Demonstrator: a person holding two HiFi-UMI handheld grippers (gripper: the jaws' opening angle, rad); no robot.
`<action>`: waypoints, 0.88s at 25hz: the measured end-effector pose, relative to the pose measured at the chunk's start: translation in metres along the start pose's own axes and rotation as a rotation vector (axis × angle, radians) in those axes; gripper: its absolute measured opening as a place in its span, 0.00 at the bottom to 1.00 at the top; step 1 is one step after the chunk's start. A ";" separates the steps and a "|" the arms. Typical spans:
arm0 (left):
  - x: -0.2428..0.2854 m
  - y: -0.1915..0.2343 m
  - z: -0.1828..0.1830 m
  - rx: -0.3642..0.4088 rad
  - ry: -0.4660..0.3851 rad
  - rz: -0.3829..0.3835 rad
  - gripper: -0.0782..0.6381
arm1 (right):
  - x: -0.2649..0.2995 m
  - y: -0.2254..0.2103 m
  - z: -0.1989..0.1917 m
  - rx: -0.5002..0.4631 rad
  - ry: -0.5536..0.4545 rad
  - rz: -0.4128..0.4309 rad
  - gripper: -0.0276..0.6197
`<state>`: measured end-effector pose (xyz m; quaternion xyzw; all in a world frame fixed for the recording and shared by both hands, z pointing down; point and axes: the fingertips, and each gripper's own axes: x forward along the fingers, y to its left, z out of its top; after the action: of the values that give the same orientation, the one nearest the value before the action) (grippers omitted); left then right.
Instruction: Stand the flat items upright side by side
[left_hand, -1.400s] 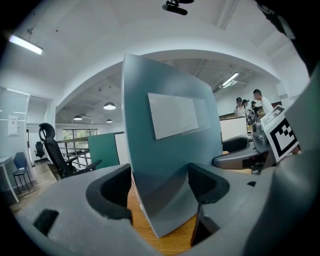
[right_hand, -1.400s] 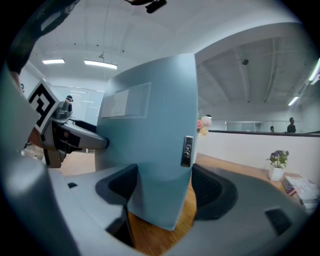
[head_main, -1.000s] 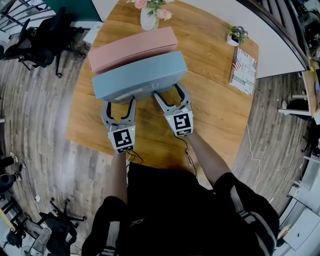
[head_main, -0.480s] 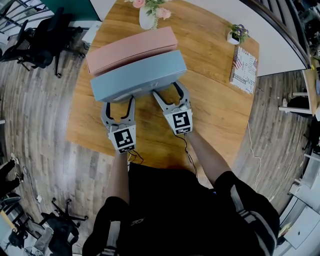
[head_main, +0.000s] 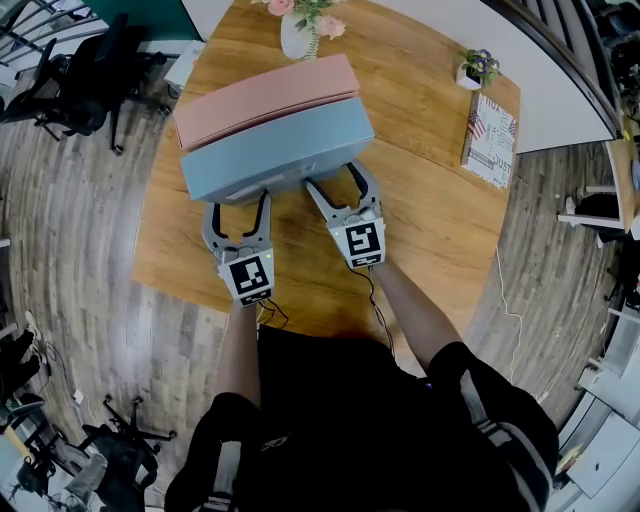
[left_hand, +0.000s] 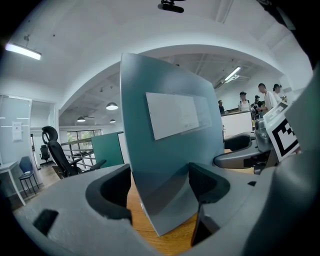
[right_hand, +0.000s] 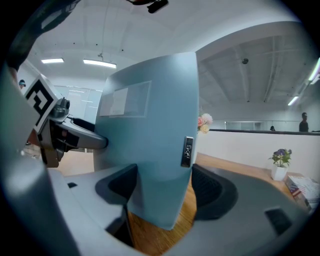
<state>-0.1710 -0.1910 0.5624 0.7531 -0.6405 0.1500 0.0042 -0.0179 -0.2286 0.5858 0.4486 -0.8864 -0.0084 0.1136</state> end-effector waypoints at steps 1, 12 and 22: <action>0.000 0.000 0.000 0.002 0.000 0.000 0.62 | 0.000 0.000 0.000 0.000 -0.001 -0.002 0.57; 0.007 -0.001 0.000 0.010 -0.007 -0.013 0.63 | 0.002 -0.004 -0.002 -0.003 -0.001 -0.012 0.57; 0.008 -0.002 0.001 -0.001 -0.009 -0.012 0.63 | 0.004 -0.006 -0.001 -0.003 -0.003 -0.006 0.58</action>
<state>-0.1680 -0.1990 0.5639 0.7577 -0.6361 0.1460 0.0027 -0.0154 -0.2349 0.5872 0.4509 -0.8854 -0.0107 0.1128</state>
